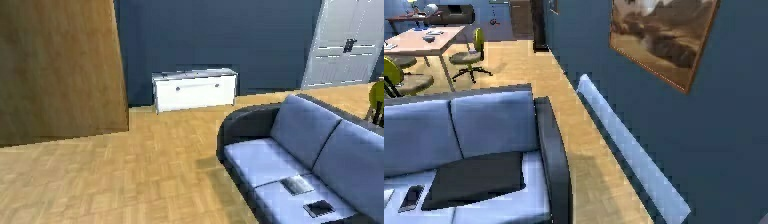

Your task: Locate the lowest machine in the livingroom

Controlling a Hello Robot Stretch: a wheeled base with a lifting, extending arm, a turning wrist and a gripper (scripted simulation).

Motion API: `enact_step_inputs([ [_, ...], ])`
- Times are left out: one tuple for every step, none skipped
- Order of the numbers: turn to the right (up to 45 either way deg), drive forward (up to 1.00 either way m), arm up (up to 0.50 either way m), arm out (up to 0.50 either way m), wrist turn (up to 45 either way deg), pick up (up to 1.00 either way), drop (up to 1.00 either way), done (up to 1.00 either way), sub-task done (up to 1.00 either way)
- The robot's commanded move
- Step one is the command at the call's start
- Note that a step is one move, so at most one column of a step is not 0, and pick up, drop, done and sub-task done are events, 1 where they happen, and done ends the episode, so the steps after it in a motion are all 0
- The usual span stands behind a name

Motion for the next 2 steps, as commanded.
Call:
enact_step_inputs([
  [-9.0, 0.0, 0.0, 0.0, 0.0, 0.0, 0.0, 0.0, 0.0],
  [0.0, 1.0, 0.0, 0.0, 0.0, 0.0, 0.0, 0.0, 0.0],
])
